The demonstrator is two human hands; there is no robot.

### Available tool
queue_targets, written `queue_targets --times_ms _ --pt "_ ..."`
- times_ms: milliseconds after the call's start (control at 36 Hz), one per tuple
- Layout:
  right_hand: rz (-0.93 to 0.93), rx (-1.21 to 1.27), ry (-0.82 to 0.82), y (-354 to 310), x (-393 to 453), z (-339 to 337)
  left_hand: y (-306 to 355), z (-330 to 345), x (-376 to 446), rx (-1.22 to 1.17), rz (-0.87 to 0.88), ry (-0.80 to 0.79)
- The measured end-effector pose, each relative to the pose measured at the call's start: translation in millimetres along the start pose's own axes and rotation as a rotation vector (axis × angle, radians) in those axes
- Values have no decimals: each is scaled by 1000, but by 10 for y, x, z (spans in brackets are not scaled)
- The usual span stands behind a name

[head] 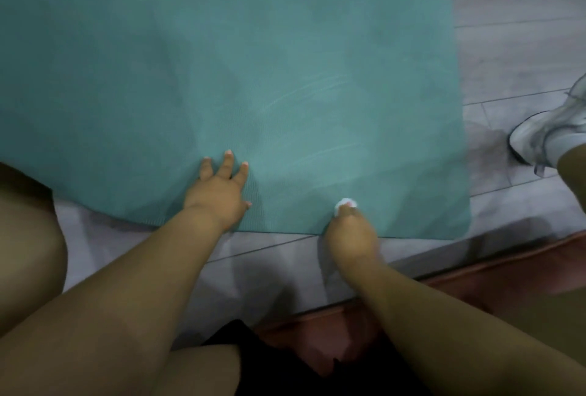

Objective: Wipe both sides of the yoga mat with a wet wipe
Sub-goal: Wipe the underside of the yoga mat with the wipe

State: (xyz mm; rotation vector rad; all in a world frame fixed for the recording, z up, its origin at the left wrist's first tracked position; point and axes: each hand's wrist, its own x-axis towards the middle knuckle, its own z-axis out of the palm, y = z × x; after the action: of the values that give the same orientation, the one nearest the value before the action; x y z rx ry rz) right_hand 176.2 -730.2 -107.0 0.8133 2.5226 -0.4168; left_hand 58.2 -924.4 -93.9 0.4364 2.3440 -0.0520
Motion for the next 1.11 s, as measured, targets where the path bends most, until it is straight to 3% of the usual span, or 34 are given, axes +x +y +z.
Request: queue_targets --times_ms 83,167,250,417,583,694,889,1111 --pt "-353 -101 -156 -210 -241 110 60 73 -96 152 58 -21" --pt "-519 -253 -223 -197 -240 57 85 128 -179 253 86 -50" --pt "-489 -374 -205 -3 -118 -43 80 139 -212 318 101 -80" --pt "-174 -285 -121 324 21 -274 129 144 -229 334 113 -92" --pt "-272 -175 -247 207 -156 -230 221 38 -311 320 151 -30" --pt "-295 -55 -214 179 -226 -198 195 -189 -419 349 251 47" --pt "-326 -168 84 39 -234 -731 233 -461 -668 260 162 147" --pt "-595 -198 545 -299 -303 -1656 108 -552 -880 174 157 318"
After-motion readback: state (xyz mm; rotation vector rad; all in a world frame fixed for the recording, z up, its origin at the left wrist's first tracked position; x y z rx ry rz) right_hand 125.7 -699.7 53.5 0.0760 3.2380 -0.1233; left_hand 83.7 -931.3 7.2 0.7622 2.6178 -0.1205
